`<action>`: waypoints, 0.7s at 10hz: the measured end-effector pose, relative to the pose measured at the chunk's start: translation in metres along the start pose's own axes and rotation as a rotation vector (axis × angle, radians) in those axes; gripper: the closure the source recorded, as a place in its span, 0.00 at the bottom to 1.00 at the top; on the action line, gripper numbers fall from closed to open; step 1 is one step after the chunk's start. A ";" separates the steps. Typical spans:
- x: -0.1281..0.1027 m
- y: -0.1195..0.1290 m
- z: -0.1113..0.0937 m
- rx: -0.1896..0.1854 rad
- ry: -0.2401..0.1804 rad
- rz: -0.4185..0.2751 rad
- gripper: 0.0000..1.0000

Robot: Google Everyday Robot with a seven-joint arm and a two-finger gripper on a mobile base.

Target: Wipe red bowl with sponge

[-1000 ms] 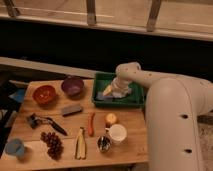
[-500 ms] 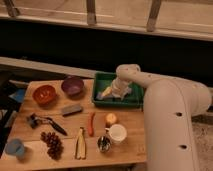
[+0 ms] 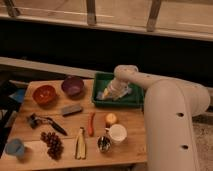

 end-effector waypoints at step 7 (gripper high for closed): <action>-0.008 0.009 -0.004 -0.022 -0.014 -0.018 1.00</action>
